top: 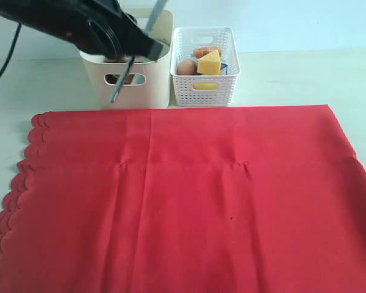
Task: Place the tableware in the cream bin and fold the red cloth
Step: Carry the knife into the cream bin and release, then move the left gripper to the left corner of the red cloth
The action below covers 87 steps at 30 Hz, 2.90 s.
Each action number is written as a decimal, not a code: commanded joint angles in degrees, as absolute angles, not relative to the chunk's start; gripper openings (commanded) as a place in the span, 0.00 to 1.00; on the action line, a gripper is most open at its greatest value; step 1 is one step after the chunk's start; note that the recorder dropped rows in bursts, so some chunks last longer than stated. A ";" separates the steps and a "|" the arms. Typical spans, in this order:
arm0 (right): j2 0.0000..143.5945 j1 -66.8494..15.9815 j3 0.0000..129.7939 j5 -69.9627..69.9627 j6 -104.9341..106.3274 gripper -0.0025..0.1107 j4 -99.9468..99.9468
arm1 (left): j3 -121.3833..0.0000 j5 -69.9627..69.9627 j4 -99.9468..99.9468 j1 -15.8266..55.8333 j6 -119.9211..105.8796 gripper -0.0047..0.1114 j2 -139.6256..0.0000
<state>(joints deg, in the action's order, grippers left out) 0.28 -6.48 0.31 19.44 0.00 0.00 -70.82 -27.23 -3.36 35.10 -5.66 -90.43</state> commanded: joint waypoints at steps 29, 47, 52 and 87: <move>0.00 -6.19 0.00 18.70 0.00 0.02 0.00 | -81.13 10.99 -3.55 19.96 0.00 0.04 -114.09; 0.00 -6.19 0.00 18.70 0.00 0.02 0.00 | -84.10 8.93 -3.55 19.96 0.47 0.04 -124.27; 0.00 -6.19 0.00 18.70 0.00 0.02 0.00 | -84.10 8.81 -3.55 19.96 0.47 0.05 -124.62; 0.00 -6.19 0.00 18.70 0.00 0.02 0.00 | -84.10 -40.11 -3.55 19.96 -2.73 0.47 -104.23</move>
<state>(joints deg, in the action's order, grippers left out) 0.28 -6.48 0.31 19.44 0.00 0.00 -83.82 -35.48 -3.33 20.01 -2.48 -105.59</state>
